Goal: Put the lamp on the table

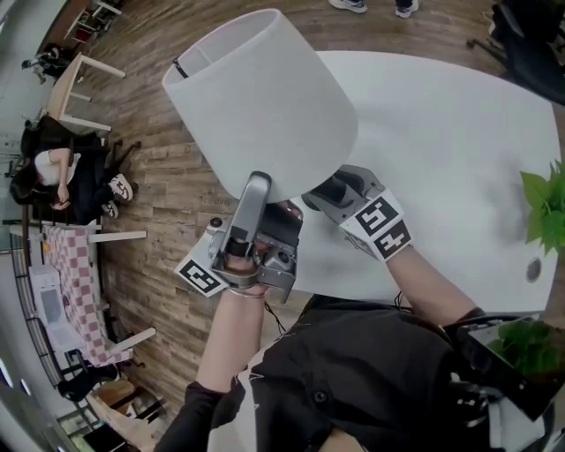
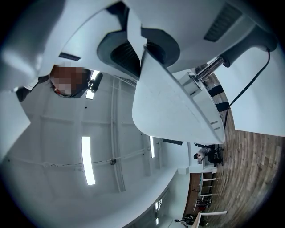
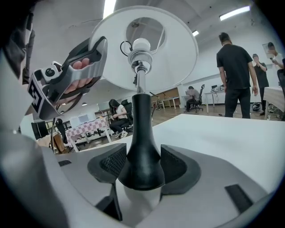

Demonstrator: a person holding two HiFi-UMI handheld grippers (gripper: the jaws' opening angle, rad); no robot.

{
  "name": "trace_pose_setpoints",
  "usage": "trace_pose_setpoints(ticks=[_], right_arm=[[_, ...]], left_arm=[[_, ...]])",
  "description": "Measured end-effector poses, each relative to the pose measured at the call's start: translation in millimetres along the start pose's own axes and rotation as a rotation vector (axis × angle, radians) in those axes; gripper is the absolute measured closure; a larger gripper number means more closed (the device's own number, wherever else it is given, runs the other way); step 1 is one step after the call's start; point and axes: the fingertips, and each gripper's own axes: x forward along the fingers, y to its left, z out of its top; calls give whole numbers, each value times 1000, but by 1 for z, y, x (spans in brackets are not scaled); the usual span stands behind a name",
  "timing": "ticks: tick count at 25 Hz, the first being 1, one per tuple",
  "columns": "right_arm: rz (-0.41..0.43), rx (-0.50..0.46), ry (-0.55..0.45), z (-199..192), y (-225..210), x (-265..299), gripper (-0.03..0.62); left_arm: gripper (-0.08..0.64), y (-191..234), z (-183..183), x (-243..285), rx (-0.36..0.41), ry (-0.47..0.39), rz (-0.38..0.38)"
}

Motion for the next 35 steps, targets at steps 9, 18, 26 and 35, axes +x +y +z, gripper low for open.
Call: trace_pose_setpoints(ticks=[9,18,26,35], right_arm=[[-44,93,-18,-10,-20,-30,348],[-104,112,-57,-2,-23,-68,395],[-146,141,-177,22,-24,-114,528],[-227,134,-211,25,-16,-155,538]], left_arm=[[545,2,-13,-1,41,-14,12],[545,0,-16,-8,44,-75,41],[541,-4,-35,-8,59,-41,50],[528,-10,-34,-21,43,-66,66]])
